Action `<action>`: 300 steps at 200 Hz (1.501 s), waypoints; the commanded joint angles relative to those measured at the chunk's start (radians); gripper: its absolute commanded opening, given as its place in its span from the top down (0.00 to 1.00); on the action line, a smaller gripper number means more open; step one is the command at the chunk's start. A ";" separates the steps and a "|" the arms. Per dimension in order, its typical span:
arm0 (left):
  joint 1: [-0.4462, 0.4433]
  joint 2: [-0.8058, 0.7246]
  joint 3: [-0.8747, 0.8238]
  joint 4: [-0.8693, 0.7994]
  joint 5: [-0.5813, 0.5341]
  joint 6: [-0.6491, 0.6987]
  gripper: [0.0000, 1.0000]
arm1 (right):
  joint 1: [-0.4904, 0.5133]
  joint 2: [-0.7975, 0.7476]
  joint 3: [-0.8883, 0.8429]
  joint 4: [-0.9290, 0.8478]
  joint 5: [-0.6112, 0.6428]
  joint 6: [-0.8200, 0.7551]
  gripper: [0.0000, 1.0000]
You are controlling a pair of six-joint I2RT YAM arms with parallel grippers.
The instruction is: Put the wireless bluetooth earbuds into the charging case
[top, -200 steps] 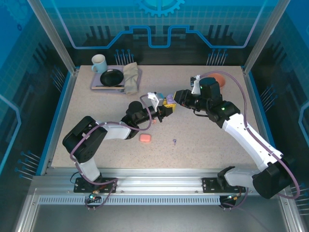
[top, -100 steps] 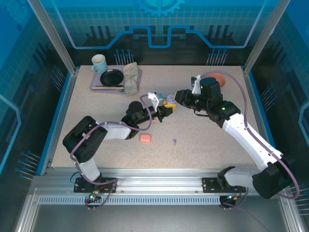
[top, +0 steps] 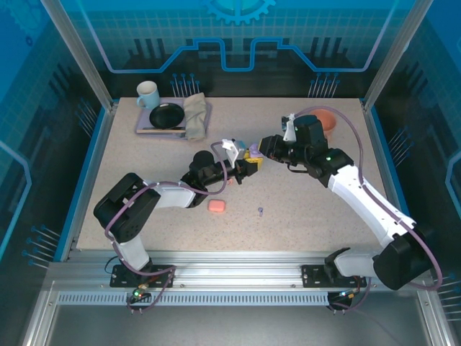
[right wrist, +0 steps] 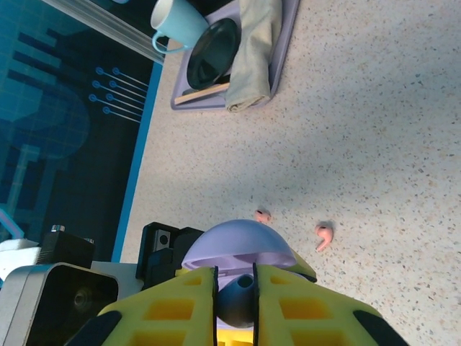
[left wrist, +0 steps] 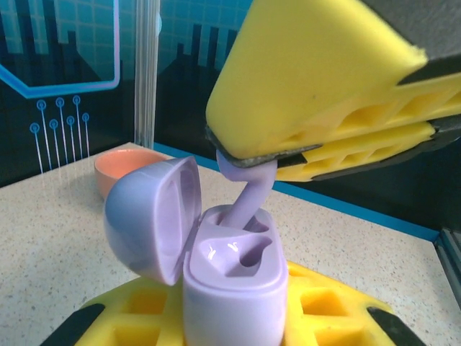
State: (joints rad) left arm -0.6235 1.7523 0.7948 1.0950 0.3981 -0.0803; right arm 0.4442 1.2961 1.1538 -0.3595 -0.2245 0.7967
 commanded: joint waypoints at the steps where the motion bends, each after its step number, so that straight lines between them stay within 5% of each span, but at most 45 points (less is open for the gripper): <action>1: 0.006 -0.015 0.007 0.060 0.032 0.005 1.00 | -0.004 0.023 0.029 -0.099 -0.018 -0.048 0.83; 54: 0.006 -0.012 0.007 0.056 0.031 0.008 1.00 | 0.011 0.052 0.087 -0.169 -0.012 -0.113 0.82; 105: 0.006 0.002 0.009 0.087 0.034 -0.023 1.00 | 0.022 0.073 0.127 -0.197 0.011 -0.134 0.66; 300: 0.006 0.025 -0.015 0.132 0.026 -0.043 1.00 | 0.063 0.099 0.258 -0.266 0.022 -0.208 0.64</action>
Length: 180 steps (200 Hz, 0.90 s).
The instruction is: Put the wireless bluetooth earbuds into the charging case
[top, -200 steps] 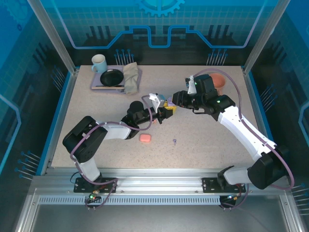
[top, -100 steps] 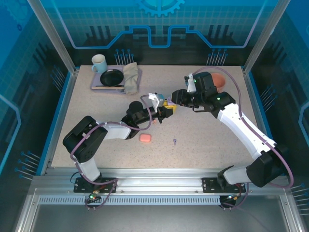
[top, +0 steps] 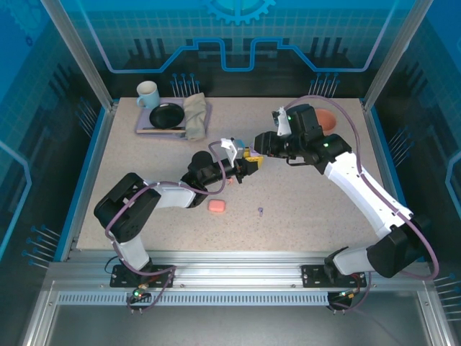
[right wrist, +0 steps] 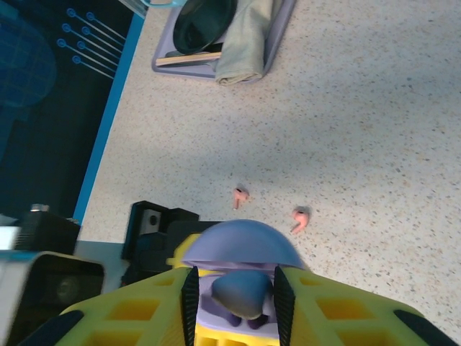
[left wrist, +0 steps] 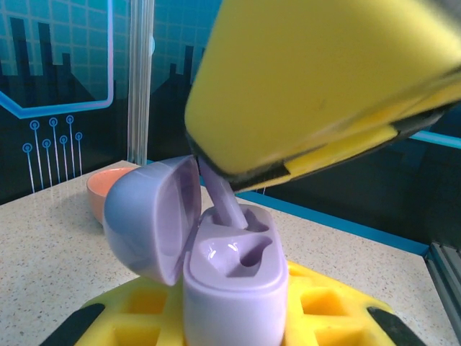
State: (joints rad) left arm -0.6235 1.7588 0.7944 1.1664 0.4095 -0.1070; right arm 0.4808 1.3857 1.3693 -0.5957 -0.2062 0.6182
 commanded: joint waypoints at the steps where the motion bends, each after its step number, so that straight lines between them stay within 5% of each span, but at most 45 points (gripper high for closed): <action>1: 0.005 0.018 -0.014 0.062 0.014 -0.017 1.00 | 0.027 0.010 0.042 -0.028 0.004 -0.029 0.64; 124: 0.006 0.004 -0.025 0.035 0.024 0.019 1.00 | 0.019 -0.037 0.034 -0.075 0.098 -0.049 0.63; 152: 0.006 -0.001 -0.022 0.020 0.026 0.031 1.00 | 0.030 -0.041 0.004 -0.066 0.100 -0.042 0.51; 180: 0.007 -0.003 -0.017 0.014 0.031 0.029 1.00 | 0.042 -0.033 -0.009 -0.057 0.109 -0.031 0.49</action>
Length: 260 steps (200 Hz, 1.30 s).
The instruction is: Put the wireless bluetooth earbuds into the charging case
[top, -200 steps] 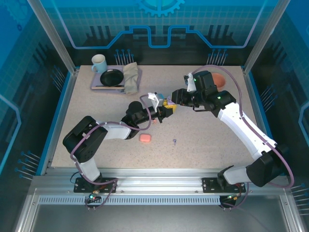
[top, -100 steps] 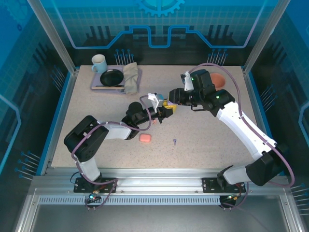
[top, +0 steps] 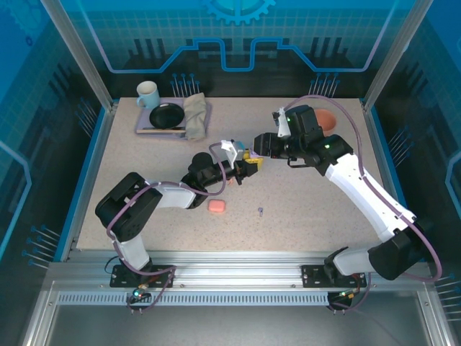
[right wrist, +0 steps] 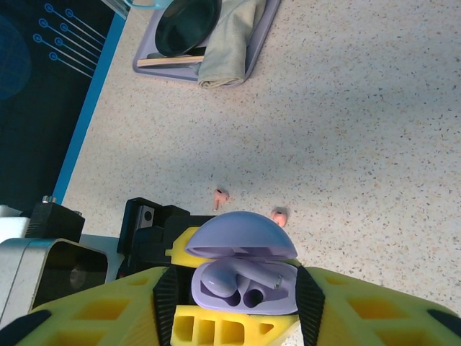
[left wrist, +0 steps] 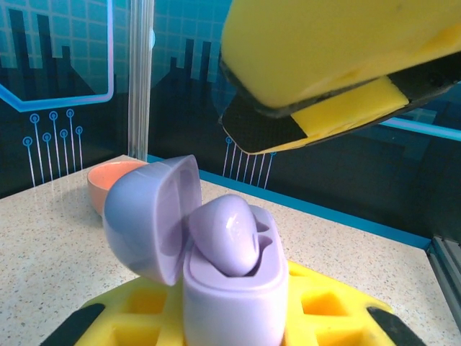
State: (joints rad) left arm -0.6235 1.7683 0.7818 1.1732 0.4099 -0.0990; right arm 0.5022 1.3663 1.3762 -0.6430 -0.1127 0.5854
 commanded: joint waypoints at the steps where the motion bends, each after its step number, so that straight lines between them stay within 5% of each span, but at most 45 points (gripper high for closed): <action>1: 0.008 -0.012 -0.004 0.007 0.031 0.021 1.00 | 0.022 -0.013 -0.016 -0.010 0.016 0.002 0.49; 105: 0.007 -0.021 -0.012 -0.023 0.045 0.033 1.00 | 0.053 0.072 -0.014 -0.017 0.080 -0.014 0.53; 260: -0.024 0.108 -0.141 -0.035 0.022 -0.016 1.00 | 0.036 0.103 -0.433 0.199 0.113 0.161 0.74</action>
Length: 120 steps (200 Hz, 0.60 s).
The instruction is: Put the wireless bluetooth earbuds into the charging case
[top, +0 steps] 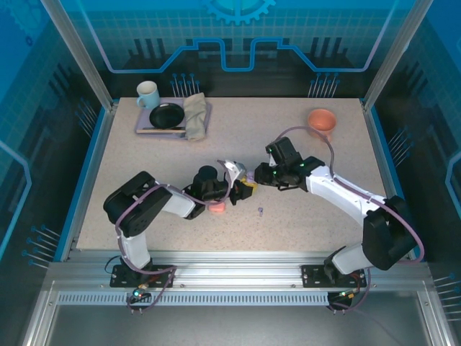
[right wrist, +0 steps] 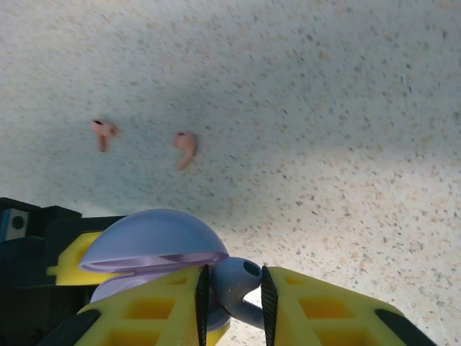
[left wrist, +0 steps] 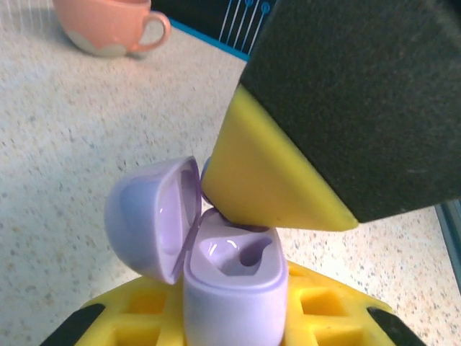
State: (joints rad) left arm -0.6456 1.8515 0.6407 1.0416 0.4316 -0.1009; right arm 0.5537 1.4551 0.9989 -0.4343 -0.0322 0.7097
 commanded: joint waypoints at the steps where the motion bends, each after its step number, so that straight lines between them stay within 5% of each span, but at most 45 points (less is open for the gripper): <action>1: -0.002 0.027 0.000 0.098 0.001 -0.015 1.00 | -0.016 0.014 -0.056 -0.008 0.032 0.038 0.74; 120: -0.001 0.050 0.002 0.131 -0.010 -0.031 1.00 | -0.098 0.032 -0.201 0.003 0.091 0.040 0.81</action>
State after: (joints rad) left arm -0.6510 1.8992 0.6384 1.1156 0.4305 -0.1158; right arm 0.4709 1.4597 0.8165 -0.4263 0.0265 0.7448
